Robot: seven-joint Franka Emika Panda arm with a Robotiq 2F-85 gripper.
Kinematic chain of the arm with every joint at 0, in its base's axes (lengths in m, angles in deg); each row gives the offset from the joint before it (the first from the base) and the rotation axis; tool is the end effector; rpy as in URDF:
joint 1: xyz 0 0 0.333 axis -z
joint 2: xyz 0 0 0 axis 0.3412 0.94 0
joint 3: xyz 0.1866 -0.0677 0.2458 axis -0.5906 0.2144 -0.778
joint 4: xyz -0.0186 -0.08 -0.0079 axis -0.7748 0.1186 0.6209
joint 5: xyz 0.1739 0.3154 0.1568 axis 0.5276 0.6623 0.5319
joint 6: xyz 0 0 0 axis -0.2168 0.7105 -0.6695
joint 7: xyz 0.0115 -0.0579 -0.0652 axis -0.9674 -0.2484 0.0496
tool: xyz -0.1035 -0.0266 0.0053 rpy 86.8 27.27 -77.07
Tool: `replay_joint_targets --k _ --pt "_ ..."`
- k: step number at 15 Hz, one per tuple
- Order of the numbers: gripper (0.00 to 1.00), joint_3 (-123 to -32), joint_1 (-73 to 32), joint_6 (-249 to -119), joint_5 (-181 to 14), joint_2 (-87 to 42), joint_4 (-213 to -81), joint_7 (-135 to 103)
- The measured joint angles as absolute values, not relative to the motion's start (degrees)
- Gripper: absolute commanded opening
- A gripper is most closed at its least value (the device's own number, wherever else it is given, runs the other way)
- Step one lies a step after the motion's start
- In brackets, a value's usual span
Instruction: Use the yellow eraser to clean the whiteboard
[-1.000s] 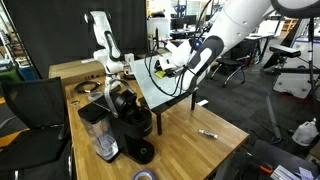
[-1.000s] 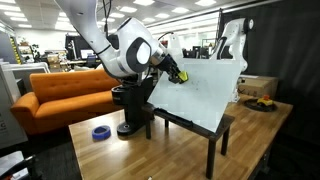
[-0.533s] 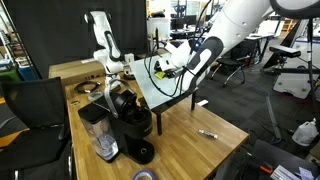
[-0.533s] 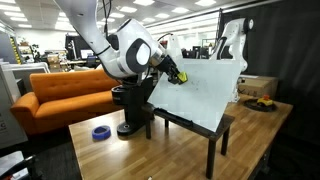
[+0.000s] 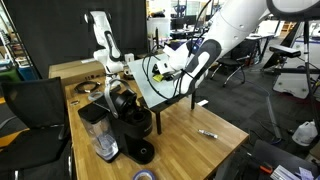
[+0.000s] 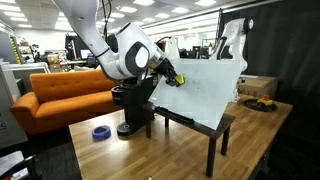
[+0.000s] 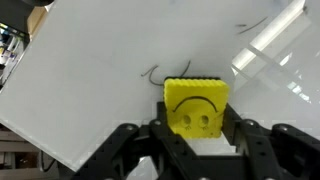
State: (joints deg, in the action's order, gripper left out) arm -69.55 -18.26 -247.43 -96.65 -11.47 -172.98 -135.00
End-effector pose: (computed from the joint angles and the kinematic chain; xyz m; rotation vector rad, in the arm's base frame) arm 0.6285 -0.1039 0.3052 1.0899 1.9898 0.3480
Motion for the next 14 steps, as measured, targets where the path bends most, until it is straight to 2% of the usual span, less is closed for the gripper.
replay_joint_targets --k 6,14 --pt "0.29 -69.5 -18.9 -247.5 -96.7 -11.5 -173.9 -135.4" --pt "0.29 -61.0 -26.8 -247.7 -95.5 -12.1 -180.2 -135.7"
